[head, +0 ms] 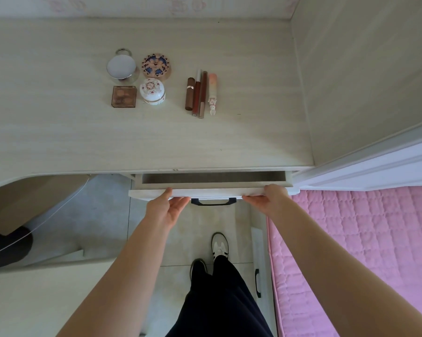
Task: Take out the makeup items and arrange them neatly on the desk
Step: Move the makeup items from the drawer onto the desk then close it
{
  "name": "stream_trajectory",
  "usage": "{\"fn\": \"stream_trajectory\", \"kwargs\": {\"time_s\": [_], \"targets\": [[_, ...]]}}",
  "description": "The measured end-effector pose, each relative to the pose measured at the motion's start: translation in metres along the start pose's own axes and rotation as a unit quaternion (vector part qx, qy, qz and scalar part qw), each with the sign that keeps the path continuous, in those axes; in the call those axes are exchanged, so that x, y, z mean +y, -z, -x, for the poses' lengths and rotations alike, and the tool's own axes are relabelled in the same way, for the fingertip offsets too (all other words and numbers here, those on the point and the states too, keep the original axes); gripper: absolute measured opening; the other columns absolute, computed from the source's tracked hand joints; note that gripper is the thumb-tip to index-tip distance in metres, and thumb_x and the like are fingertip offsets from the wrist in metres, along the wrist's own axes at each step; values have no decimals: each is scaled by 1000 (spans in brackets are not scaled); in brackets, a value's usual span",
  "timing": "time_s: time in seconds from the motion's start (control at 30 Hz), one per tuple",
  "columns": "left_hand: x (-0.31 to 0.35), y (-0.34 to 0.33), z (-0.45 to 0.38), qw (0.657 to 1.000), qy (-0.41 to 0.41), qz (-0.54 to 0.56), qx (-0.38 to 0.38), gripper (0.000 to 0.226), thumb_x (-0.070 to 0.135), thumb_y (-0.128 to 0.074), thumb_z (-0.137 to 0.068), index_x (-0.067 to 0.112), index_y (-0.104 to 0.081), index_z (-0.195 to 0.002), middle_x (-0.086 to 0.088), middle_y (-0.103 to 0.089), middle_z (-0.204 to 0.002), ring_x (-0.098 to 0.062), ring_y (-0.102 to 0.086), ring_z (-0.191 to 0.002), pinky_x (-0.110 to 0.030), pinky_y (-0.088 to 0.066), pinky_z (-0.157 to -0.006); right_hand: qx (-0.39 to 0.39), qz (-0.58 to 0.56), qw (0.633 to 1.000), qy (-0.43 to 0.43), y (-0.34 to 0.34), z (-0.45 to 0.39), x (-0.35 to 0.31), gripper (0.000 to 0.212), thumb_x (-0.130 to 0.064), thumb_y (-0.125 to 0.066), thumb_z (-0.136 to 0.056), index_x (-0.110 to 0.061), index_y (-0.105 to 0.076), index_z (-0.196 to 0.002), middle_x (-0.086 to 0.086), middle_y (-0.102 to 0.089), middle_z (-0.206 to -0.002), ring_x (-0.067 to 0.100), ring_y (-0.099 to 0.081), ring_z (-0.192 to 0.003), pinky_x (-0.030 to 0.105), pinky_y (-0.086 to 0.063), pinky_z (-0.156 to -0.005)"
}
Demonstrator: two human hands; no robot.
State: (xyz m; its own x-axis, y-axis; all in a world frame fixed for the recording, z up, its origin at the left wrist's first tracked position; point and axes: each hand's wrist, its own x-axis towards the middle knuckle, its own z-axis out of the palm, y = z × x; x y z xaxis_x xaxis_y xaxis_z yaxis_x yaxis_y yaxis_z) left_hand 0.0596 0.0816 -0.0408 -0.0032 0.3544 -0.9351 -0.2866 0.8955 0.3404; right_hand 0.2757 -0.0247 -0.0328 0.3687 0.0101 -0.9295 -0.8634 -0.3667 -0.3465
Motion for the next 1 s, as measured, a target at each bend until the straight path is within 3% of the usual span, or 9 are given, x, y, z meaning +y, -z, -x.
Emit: {"fn": "stream_trajectory", "kwargs": {"time_s": [0.1,0.2,0.37,0.43,0.57,0.63,0.73,0.87,1.0], "targets": [[5,-7,-4,1000,-1,-6,-3,35,6,-55,-95,-3,-48,-128,-29,-56,-114,-40,-63,-81,-48,-54,-84,3,-9,1000,10,-6,2,-8,27,5,-31,-98,3,-39,-123,28,-49,-102,52,-54,-109,62,-46,-90],[11,-15,-7,1000,-2,-10,-10,36,5,-55,-95,-3,-47,-129,-29,-56,-117,-42,-63,-89,-48,-53,-82,-10,-20,1000,21,-12,6,-14,16,2,-35,-99,2,-41,-113,29,-52,-104,52,-58,-103,59,-50,-80],[20,-23,-7,1000,-12,12,-18,32,2,-48,-97,-7,-44,-128,-33,-52,-125,-47,-56,-112,-50,-50,-83,-15,-15,999,44,-17,2,-19,23,7,-43,-94,9,-49,-116,30,-60,-108,43,-65,-80,51,-55,-68],[20,-24,-9,1000,-18,19,-15,26,1,-47,-98,-7,-46,-123,-33,-52,-124,-46,-55,-114,-51,-50,-84,-10,-17,999,45,-19,1,-21,23,10,-41,-93,9,-48,-115,30,-60,-107,45,-65,-88,51,-55,-71],[21,-26,-8,1000,-24,17,-7,22,1,-47,-98,-8,-48,-118,-29,-57,-102,-43,-59,-104,-51,-50,-89,-6,-29,999,33,-21,1,-22,20,9,-38,-94,5,-49,-111,29,-60,-107,47,-63,-96,52,-55,-77],[20,-27,-8,999,-27,19,-4,20,2,-47,-98,-7,-48,-116,-32,-57,-109,-43,-60,-100,-51,-49,-92,-1,-39,999,27,-22,1,-23,21,9,-36,-95,4,-48,-111,27,-60,-99,47,-63,-93,53,-55,-79],[22,-31,-7,999,-27,31,-7,22,2,-45,-99,-6,-46,-119,-35,-50,-125,-45,-57,-110,-53,-48,-91,9,-47,998,28,-26,0,-25,24,11,-34,-93,5,-50,-110,28,-61,-103,46,-64,-93,52,-56,-75],[22,-30,-8,999,-24,47,-12,37,2,-45,-99,-7,-39,-135,-32,-48,-129,-45,-58,-99,-54,-47,-94,8,-45,998,40,-26,-1,-24,28,13,-33,-92,6,-50,-113,27,-59,-103,41,-64,-79,50,-56,-74],[21,-27,-8,998,-20,53,-15,38,3,-45,-99,-7,-39,-135,-31,-49,-128,-46,-58,-99,-53,-48,-93,5,-35,998,43,-25,-1,-26,30,11,-31,-93,7,-49,-116,28,-59,-103,39,-62,-69,50,-56,-75]]}}
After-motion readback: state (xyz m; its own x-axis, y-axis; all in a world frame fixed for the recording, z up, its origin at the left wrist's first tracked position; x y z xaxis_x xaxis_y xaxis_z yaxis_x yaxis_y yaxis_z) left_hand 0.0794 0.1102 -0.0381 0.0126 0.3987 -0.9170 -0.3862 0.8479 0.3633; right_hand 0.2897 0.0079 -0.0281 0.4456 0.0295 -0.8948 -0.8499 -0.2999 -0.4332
